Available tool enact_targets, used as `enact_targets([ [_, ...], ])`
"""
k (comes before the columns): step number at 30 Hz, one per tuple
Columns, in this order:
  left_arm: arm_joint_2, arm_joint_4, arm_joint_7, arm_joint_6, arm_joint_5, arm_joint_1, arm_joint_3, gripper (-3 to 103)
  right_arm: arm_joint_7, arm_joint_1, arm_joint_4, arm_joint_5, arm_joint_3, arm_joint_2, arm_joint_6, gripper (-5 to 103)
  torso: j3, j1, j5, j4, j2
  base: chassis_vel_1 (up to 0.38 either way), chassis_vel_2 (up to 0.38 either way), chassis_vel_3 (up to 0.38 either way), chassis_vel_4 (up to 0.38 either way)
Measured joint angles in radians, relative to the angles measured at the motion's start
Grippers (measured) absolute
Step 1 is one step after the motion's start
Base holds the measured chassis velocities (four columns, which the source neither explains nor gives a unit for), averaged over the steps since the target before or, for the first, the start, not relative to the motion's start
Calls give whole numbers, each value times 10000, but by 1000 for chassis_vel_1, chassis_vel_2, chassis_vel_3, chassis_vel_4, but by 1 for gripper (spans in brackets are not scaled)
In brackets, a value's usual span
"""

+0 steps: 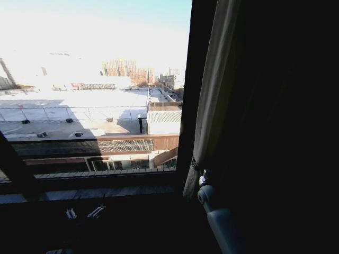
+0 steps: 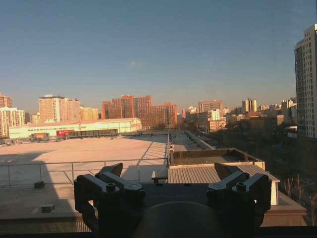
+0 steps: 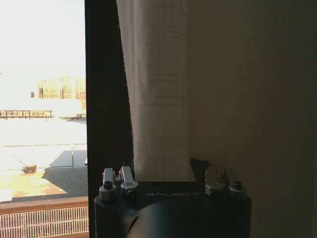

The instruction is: Open the curtains by pulling them apart, changing their state from closed to fully open.

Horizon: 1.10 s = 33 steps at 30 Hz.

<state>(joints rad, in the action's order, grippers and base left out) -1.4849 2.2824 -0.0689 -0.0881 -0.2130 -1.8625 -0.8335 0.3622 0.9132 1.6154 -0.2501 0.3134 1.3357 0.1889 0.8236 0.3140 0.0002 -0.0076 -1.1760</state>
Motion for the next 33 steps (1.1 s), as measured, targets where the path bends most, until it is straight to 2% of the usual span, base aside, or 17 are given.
enact_targets([
  [2,2,19,0,3,0,-7,-15,100,-38,-21,-15,-6,-2,-8,-28,51,0,0,0,0,0,0,0,0,0],
  [3,2,19,0,3,0,-7,-15,100,-38,-21,-15,-6,-2,-8,-28,51,0,0,0,0,0,0,0,0,0],
  [6,-3,24,-1,8,0,-10,-17,100,-100,-31,-15,-23,-35,-28,-39,35,0,0,0,0,0,0,0,0,0],
  [7,-3,24,-1,8,0,-10,-17,100,-100,-31,-15,-23,-35,-28,-39,35,0,0,0,0,0,0,0,0,0],
  [9,-14,24,0,11,0,-10,-14,100,-132,-35,-9,-37,-63,-47,-42,24,0,0,0,0,0,0,0,0,0],
  [10,-14,24,0,11,0,-10,-14,100,-132,-35,-9,-37,-63,-47,-42,24,0,0,0,0,0,0,0,0,0],
  [11,-18,24,0,13,1,-10,-13,100,-147,-35,4,-44,-77,-59,-43,19,0,0,0,0,0,0,0,0,0],
  [13,-18,24,-1,13,1,-12,-13,100,-156,-36,19,-48,-89,-70,-48,19,0,0,0,0,0,0,0,0,0],
  [14,-18,21,0,13,1,-11,-15,100,-172,-36,30,-52,-98,-80,-62,14,0,0,0,0,0,0,0,0,0],
  [15,-18,10,0,13,1,-6,-16,100,-191,-35,48,-57,-110,-95,-86,3,0,0,0,0,-1,0,0,0,0],
  [21,-2,-14,-2,13,-2,32,-6,100,-197,-25,46,-65,-157,-139,-283,0,0,0,0,0,0,0,0,0,0],
  [33,-35,-104,-3,16,-38,89,8,100,-472,25,246,-493,-259,-252,-186,0,-1,0,0,0,0,0,0,0,0],
])
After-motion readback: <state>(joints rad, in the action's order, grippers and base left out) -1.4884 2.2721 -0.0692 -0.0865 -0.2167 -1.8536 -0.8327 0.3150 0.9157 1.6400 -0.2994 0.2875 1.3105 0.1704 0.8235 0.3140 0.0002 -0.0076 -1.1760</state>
